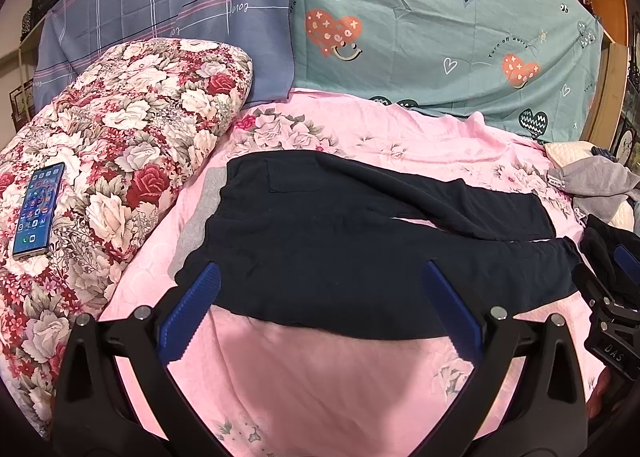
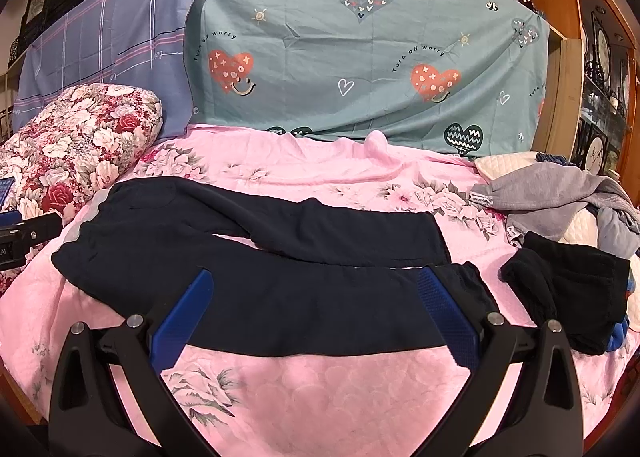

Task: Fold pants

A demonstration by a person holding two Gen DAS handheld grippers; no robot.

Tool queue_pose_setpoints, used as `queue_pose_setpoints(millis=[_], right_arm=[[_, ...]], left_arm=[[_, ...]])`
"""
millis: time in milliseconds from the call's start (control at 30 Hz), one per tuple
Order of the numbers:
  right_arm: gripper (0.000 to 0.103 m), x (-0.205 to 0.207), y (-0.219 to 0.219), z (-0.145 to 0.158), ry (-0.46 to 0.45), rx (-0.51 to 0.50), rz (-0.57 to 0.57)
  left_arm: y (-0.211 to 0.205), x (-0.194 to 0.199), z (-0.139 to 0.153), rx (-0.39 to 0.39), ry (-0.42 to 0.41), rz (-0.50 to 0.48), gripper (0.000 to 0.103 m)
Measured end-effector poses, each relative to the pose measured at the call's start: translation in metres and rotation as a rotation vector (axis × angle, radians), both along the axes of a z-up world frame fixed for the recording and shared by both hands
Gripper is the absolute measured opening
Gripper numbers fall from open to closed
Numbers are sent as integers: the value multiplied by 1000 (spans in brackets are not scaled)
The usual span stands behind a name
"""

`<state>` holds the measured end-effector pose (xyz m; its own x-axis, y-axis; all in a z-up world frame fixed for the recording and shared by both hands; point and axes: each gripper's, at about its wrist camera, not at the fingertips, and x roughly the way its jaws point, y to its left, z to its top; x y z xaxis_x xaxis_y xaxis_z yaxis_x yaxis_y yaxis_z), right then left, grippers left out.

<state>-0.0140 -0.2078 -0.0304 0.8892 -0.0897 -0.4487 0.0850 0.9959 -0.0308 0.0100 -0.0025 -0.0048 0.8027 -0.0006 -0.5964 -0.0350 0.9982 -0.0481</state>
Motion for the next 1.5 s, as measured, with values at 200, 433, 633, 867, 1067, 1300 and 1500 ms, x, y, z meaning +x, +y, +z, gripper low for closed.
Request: queue_pose_setpoints(millis=[200,433,633,867,1067,1300,1500], right_arm=[[102,1,2,-2,9,-9,9],[102,2,2,-3,10,-5,14],[102,5,0,-6,22,0,14],[102,12,0,-10,39,5,16],[102,21,1,-18,70,-1,16],[102,37,-8,-30,112,-42,-16],[102,55,-51,-56,209,-50,-109]], left_arm=[[4,-1,-2,-4,6,-1,101],[5,1,-3,0,10,0,101],[4,5,-6,5,19,-7,101],[5,13,-10,1,33,-4,101],[10,28,-27,-24,101,-8,101],[57,47,-55,-21,216,61,101],[135,51,-85,-52,379,249,101]])
